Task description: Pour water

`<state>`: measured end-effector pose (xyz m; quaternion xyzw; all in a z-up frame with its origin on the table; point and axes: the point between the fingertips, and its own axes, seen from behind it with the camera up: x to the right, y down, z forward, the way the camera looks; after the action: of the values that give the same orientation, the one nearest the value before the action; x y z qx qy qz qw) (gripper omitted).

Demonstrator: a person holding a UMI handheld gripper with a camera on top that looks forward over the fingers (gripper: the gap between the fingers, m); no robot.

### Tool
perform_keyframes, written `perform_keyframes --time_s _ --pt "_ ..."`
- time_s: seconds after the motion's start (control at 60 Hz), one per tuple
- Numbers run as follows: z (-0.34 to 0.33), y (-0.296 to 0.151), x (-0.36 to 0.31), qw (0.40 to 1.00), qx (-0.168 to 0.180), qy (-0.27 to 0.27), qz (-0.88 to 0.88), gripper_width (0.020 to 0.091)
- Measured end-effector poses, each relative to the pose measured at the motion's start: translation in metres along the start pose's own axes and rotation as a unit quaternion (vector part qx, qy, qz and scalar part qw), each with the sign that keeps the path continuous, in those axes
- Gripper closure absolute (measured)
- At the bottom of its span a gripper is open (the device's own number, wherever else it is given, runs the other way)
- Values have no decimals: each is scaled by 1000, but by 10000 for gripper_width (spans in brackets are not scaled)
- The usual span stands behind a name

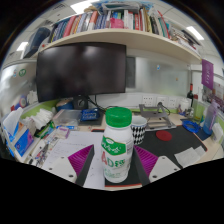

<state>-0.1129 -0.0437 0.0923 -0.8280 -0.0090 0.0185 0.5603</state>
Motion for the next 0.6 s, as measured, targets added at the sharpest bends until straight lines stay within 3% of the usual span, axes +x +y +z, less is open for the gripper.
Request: perform_keyframes --time_s 0.067,0.117,0.367,0.517,0.6 --pt "6 0 2 1000 22 3 -10 428" --pt "9 -3 5 999 41 7 -18 554" --pt "11 -7 9 997 74 -12 21 678" --pt "12 -10 9 997 75 -17 29 680" --pt "6 -32 2 996 79 -28 32 679"
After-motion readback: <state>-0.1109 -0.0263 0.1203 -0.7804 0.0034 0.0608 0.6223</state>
